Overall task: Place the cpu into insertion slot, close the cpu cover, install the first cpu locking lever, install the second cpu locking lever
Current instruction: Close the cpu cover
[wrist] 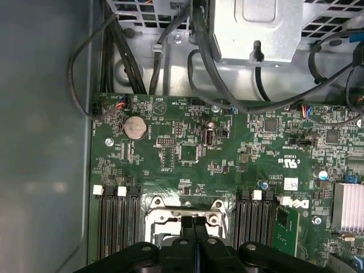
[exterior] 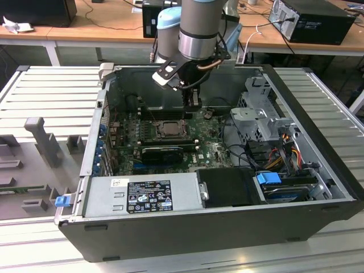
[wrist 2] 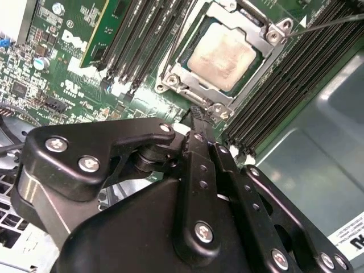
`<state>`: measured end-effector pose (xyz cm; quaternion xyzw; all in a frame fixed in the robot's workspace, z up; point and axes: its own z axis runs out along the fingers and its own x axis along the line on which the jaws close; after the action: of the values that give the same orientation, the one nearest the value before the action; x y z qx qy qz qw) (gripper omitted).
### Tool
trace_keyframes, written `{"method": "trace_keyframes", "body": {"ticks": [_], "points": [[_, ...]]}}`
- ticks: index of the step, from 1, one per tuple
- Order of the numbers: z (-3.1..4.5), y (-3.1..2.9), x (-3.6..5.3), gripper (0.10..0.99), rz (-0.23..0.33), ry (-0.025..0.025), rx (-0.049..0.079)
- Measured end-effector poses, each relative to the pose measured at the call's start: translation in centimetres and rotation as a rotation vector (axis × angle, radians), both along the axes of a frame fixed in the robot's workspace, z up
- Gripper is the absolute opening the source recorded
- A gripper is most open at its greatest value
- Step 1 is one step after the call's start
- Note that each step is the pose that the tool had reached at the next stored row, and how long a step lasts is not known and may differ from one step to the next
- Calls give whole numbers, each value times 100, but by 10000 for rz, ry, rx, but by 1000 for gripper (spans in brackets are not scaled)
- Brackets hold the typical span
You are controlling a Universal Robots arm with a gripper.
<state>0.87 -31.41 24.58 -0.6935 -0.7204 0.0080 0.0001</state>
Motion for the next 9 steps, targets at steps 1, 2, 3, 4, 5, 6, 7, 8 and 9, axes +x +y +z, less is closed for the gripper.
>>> {"method": "trace_keyframes", "body": {"ticks": [1, 2, 3, 4, 5, 6, 7, 8, 9], "points": [[-4, 1, -16, 106, -1, -2, 3], [-11, 1, -24, 106, -1, -3, 3], [-21, 0, -29, 106, -1, -1, 0], [-44, 0, -35, 106, 19, -2, 0], [-70, -1, -44, 106, 93, -1, 1], [-96, -2, -61, 106, 166, -2, 4], [-107, -3, -76, 106, 182, -1, 5], [-112, -3, -91, 106, 187, -2, 5], [-116, -3, -136, 106, 191, 0, 4]]}}
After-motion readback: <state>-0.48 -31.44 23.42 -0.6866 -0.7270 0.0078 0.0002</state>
